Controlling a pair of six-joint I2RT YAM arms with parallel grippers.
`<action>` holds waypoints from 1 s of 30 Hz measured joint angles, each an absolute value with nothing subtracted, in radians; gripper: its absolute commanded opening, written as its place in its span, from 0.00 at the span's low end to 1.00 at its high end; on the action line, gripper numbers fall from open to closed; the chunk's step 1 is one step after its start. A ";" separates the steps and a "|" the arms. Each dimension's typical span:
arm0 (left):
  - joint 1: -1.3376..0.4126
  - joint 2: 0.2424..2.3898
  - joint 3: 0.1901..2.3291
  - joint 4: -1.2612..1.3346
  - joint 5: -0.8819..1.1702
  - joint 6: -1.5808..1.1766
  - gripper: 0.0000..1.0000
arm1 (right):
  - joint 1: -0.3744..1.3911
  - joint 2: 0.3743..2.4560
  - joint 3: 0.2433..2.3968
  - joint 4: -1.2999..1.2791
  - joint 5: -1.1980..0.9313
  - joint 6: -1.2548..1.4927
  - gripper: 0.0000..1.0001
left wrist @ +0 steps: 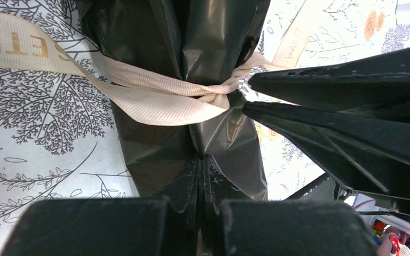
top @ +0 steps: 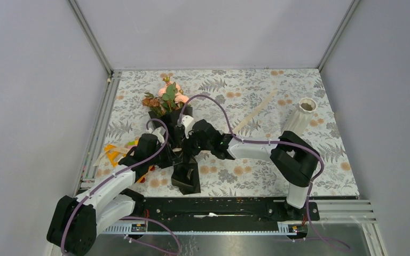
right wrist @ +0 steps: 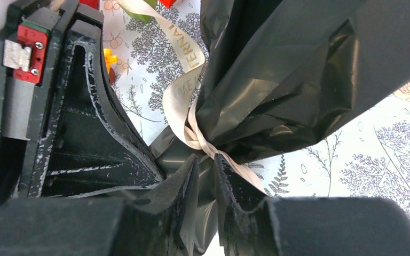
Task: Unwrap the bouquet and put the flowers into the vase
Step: Untie the ribbon from the wrapping paper.
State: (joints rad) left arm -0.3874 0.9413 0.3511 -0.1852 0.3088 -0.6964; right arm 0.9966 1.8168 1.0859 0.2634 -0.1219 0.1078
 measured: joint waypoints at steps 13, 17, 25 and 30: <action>-0.387 0.953 0.359 -0.189 0.310 -0.681 0.00 | 1.010 1.865 1.103 0.241 -0.093 0.079 0.24; -0.387 0.953 0.359 -0.190 0.310 -0.680 0.00 | 1.014 1.876 1.113 0.240 -0.086 0.075 0.24; -0.387 0.953 0.360 -0.190 0.309 -0.670 0.00 | 1.014 1.899 1.132 0.245 -0.061 0.073 0.00; -0.387 0.949 0.360 -0.189 0.303 -0.672 0.00 | 1.019 1.900 1.131 0.255 -0.014 0.079 0.00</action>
